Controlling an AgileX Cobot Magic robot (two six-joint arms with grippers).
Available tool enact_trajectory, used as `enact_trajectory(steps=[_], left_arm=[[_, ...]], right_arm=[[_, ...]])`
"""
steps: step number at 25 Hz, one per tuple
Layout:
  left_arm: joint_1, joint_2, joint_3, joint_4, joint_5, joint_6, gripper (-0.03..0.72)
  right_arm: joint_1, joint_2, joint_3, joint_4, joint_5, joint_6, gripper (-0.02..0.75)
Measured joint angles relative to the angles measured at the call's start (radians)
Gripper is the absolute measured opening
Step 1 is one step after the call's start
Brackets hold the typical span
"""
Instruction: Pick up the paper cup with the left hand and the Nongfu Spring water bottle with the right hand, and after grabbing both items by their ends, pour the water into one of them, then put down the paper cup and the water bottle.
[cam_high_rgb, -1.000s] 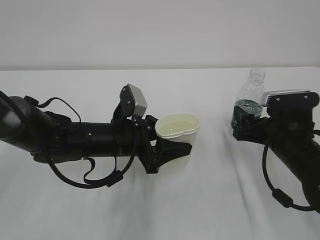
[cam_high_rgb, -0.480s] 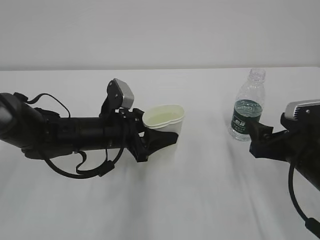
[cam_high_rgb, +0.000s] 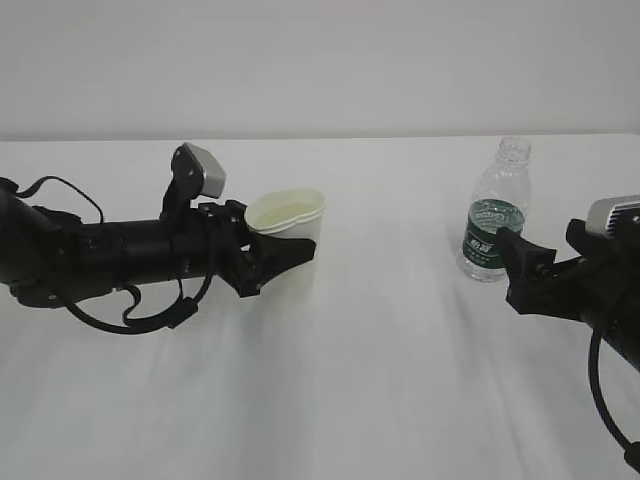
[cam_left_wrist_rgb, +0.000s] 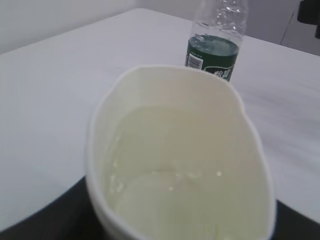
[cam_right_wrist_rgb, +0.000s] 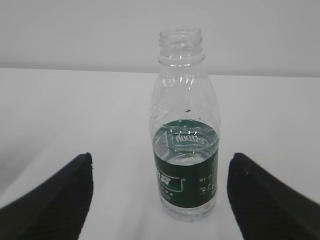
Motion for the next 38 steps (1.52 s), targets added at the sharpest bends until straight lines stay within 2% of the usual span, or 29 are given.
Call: enact_trajectory(steps=[13, 20, 26, 38], left_arm=[[0.167, 0.000, 0.000, 0.015, -0.040, 0.002, 0.431], [0.226, 0.000, 0.029, -0.018, -0.042, 0.021, 0.427], [0.240, 0.000, 0.121, -0.152, -0.084, 0.159, 0.420], [0.240, 0.000, 0.220, -0.285, -0.088, 0.244, 0.418]], right_arm=[[0.000, 0.000, 0.000, 0.000, 0.000, 0.008, 0.629], [0.000, 0.000, 0.000, 0.000, 0.000, 0.008, 0.627], [0.000, 0.000, 0.000, 0.000, 0.000, 0.008, 0.621], [0.000, 0.000, 0.000, -0.001, 0.000, 0.023, 0.613]])
